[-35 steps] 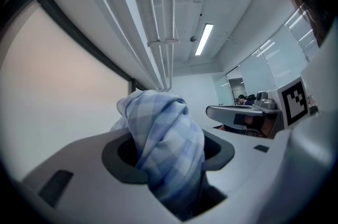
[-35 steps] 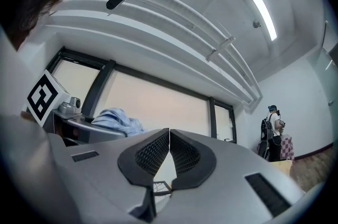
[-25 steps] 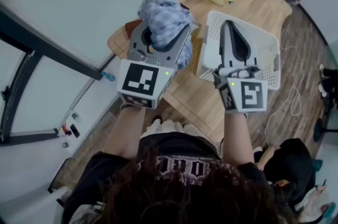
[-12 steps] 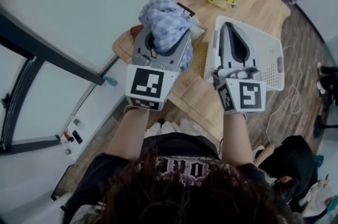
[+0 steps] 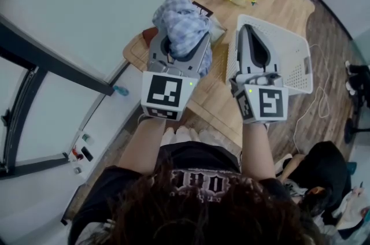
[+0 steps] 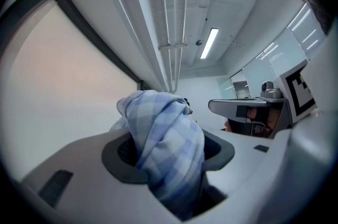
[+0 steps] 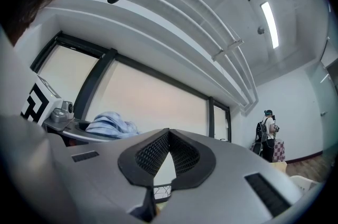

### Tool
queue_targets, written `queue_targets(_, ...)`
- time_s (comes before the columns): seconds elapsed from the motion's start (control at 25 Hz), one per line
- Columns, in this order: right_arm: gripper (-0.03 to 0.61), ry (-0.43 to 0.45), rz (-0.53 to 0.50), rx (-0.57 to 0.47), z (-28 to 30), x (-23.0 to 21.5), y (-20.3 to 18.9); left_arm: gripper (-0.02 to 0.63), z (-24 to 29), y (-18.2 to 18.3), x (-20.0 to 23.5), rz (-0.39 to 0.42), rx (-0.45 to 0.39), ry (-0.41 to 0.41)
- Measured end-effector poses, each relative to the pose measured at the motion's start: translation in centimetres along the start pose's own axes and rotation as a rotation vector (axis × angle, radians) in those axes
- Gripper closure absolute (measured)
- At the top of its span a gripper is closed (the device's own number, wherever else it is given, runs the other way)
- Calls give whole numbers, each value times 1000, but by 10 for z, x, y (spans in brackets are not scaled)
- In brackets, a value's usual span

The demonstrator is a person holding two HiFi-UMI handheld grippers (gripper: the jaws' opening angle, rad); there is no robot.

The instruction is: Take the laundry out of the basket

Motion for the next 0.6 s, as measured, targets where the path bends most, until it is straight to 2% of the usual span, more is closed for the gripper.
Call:
queue_targets(0.2, 552, -19, 21, -5, -1, 5, 4, 377, -4, 0, 0, 2, 7, -9)
queue_targets(0.6, 552, -16, -2, 1, -5, 12, 2, 377, -10, 0, 3, 11, 18, -16)
Point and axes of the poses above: the fingertips, and each gripper's own axes: z forward along the fingers, x to its left, y out of its top, the point moved 1 cm from there along -z, backward along the fingers, and after that the axes turned 2 degrees about y, right-handed, at the moved point
